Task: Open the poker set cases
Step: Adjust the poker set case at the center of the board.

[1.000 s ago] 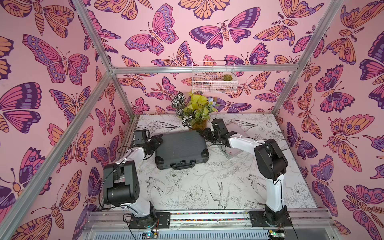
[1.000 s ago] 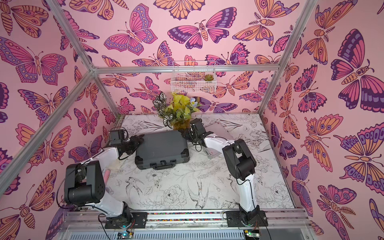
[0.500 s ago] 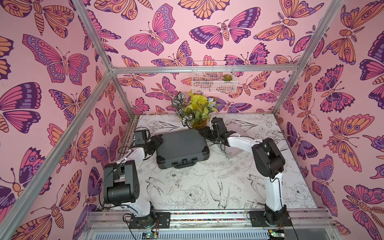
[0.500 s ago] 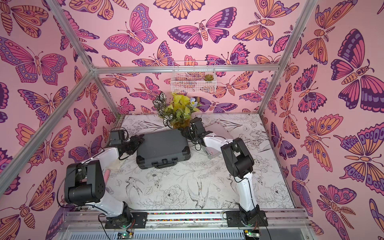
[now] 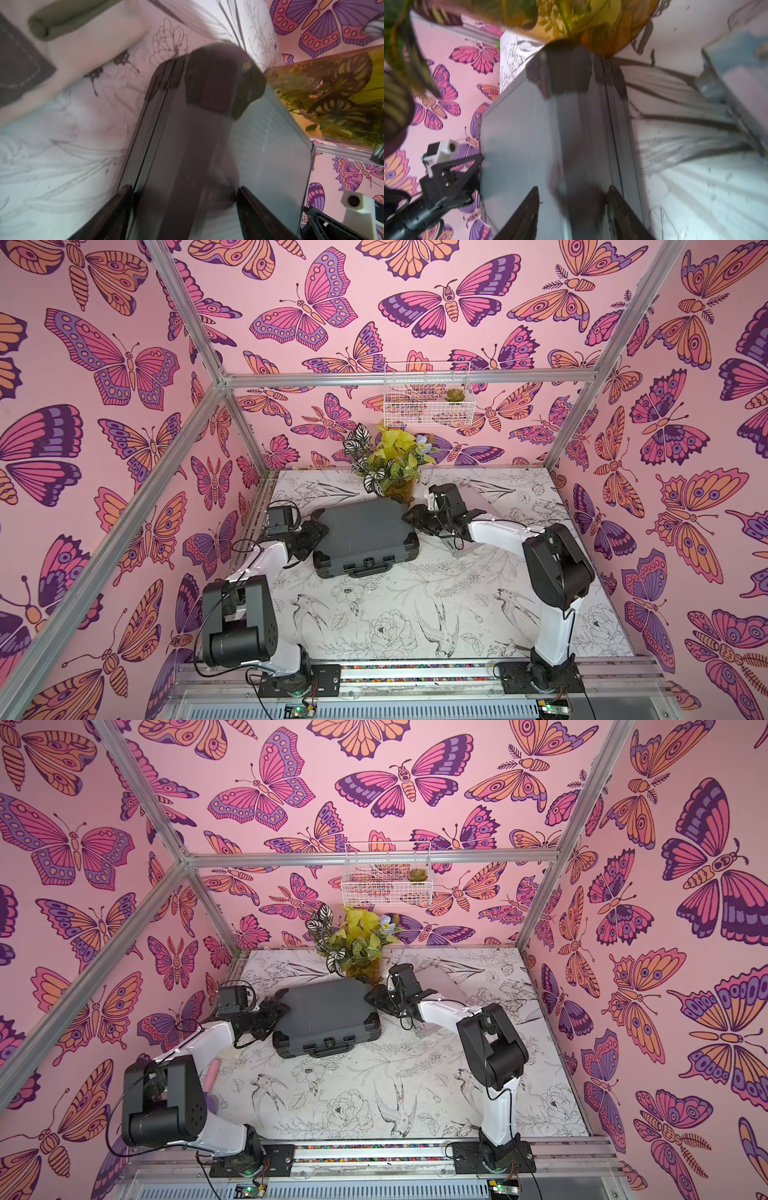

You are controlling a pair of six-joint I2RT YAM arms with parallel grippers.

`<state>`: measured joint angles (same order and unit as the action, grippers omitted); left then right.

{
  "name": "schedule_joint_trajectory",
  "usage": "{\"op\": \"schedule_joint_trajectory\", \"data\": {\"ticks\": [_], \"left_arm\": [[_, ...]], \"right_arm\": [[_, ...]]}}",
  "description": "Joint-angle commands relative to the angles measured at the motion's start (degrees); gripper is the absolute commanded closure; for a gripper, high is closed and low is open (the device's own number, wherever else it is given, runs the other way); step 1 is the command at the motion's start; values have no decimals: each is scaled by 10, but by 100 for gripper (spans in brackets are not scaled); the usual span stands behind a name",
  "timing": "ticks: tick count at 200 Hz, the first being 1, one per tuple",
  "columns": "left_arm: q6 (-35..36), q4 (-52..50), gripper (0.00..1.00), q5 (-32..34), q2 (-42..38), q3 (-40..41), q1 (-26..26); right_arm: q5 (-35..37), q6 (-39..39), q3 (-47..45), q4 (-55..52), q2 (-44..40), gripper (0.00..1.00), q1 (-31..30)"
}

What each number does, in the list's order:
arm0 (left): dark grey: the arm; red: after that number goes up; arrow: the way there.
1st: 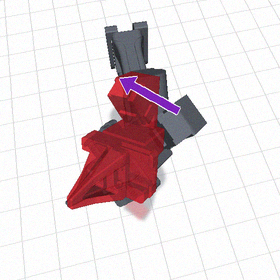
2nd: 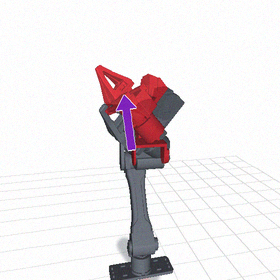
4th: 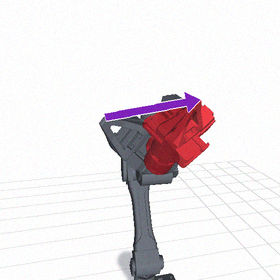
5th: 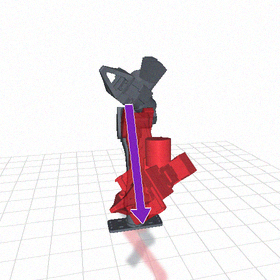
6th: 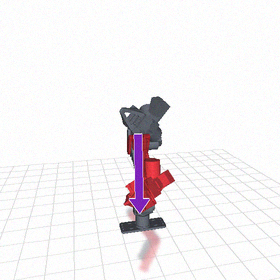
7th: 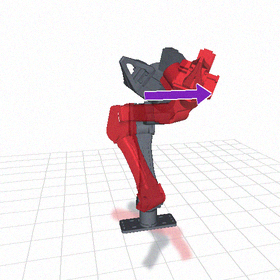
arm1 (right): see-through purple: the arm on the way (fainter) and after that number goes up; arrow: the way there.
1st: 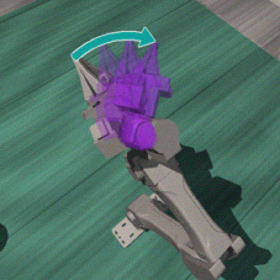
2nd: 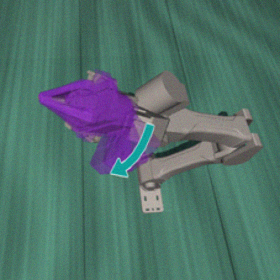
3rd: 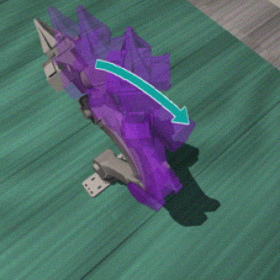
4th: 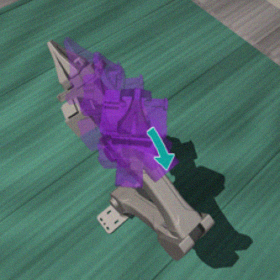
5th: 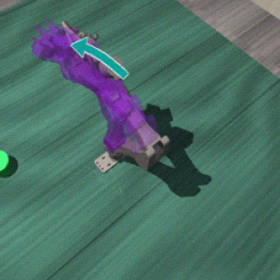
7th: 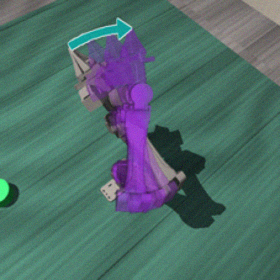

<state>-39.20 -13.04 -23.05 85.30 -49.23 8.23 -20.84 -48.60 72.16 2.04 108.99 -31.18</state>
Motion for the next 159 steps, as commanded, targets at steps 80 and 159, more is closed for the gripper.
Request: {"op": "schedule_joint_trajectory", "data": {"ticks": [80, 159], "left_arm": [[191, -128, 27, 71, -100, -13, -15], [199, -124, 23, 72, -107, 20, -40]], "right_arm": [[25, 337, -190, 110, -173, 57, -151], [47, 247, -275, 338, -86, 46, -202]]}}
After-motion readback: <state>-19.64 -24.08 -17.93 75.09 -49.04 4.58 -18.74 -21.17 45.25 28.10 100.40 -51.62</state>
